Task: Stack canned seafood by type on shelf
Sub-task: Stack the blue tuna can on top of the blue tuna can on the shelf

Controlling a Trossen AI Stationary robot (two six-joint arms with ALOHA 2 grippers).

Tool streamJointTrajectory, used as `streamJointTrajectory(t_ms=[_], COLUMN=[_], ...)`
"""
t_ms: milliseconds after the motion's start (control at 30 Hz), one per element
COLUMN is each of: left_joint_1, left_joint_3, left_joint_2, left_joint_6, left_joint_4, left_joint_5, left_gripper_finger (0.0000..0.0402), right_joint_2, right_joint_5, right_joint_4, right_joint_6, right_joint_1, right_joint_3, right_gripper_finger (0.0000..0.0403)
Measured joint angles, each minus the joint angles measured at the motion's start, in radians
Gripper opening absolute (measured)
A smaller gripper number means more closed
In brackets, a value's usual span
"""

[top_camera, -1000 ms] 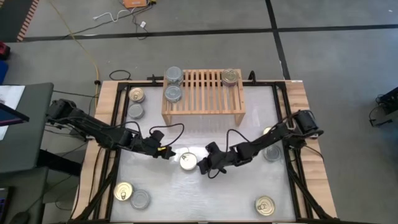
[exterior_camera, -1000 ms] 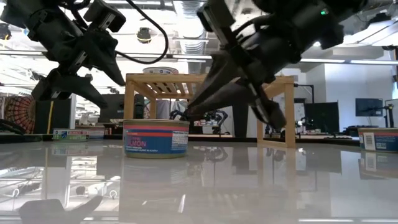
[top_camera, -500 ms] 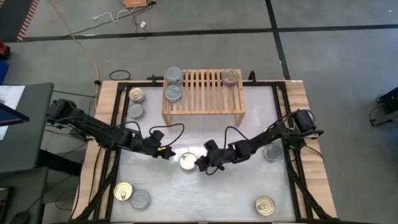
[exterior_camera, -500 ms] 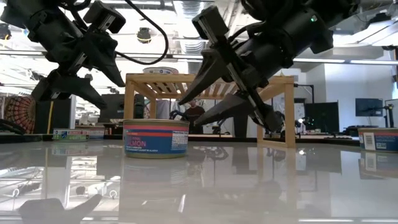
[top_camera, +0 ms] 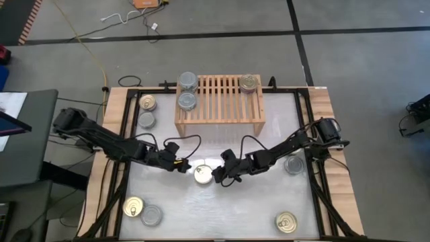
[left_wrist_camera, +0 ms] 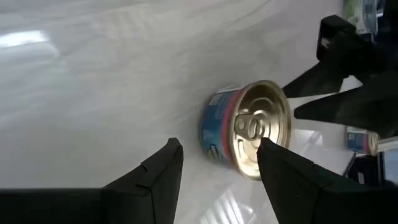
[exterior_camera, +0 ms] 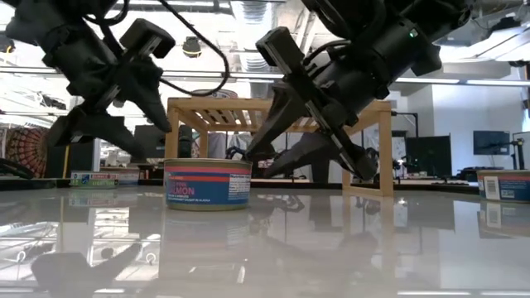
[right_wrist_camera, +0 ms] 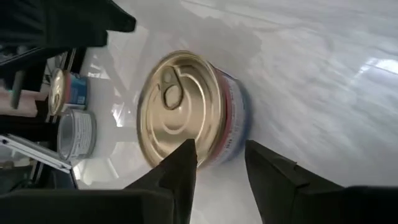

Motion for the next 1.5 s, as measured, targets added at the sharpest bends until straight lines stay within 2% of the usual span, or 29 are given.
streamJointTrajectory(t_ms=[433, 767, 1067, 1500], left_joint_1=[0.000, 0.000, 0.000, 0.000], left_joint_3=[-0.002, -0.002, -0.002, -0.002], left_joint_2=[0.034, 0.034, -0.024, -0.161], left_joint_6=[-0.007, -0.008, 0.078, 0.132], left_joint_4=[0.044, 0.045, 0.035, -0.197], left_joint_5=[0.001, 0.000, -0.024, -0.074], left_gripper_finger=[0.0196, 0.0196, 0.0196, 0.0196], right_joint_2=[0.000, 0.000, 0.000, 0.000], right_joint_5=[0.001, 0.001, 0.001, 0.001], right_joint_4=[-0.036, -0.044, -0.044, -0.040], right_joint_6=[-0.021, -0.023, -0.015, 0.012], right_joint_1=[0.000, 0.000, 0.000, 0.000], right_joint_3=[0.000, 0.000, 0.000, 0.000], right_gripper_finger=[0.0138, 0.0136, 0.0136, 0.0136])
